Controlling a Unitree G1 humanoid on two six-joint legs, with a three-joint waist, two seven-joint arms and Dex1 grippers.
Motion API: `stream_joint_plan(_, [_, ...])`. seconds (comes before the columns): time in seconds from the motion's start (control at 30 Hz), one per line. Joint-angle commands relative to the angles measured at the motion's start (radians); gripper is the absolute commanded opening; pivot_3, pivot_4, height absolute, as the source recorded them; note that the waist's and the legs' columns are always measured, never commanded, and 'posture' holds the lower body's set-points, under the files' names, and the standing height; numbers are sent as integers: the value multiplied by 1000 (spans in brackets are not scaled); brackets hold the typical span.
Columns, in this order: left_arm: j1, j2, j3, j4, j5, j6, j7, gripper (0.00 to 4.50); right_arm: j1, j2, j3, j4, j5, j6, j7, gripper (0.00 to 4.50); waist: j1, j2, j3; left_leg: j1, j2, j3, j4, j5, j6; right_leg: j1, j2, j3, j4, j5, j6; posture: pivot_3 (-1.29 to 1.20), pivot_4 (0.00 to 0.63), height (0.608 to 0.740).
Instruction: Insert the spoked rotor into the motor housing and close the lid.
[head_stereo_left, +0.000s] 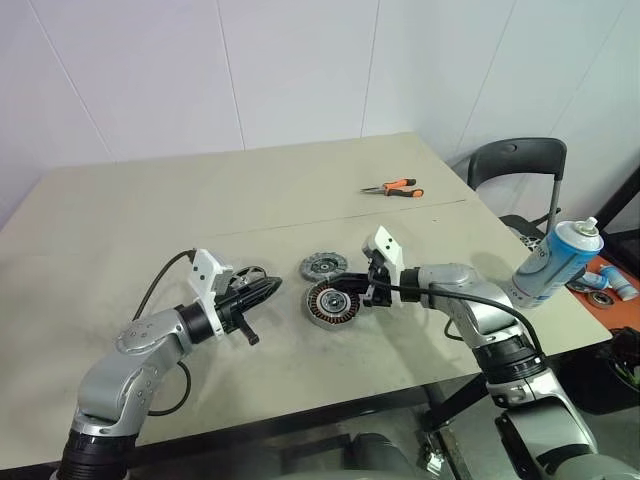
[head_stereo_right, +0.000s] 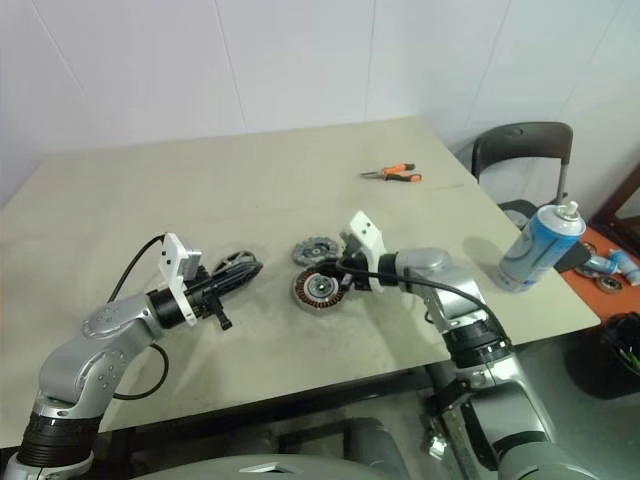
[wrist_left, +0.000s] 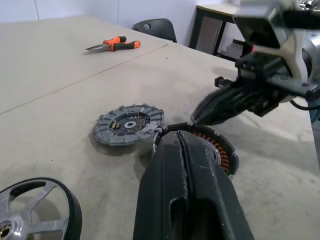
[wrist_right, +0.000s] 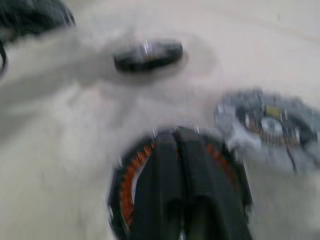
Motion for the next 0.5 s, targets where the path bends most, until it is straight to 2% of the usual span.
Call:
stream_joint_plan(0.03, [-1,7,20,-27,-7,-23,-6,0,-17,10,6,-9,-8,-38,5,30,-3,0,0,0,0,0,0,0,0,0,0,0,0,0,0,0,0,740])
stream_joint_plan(0.27, [2,6,16,-25,-4,-28,-9,0,-19,60,7,-13,-20,-58,-41,30,-1,0,0,1,0,-1,0,0,0,0,2,0,1,0,0,0,0,740])
stream_joint_plan(0.5, [15,4,12,-24,-3,-38,-11,0,8,41,61,-3,-79,-106,-29,30,0,0,0,0,0,-1,0,0,0,0,0,0,0,0,0,0,0,740])
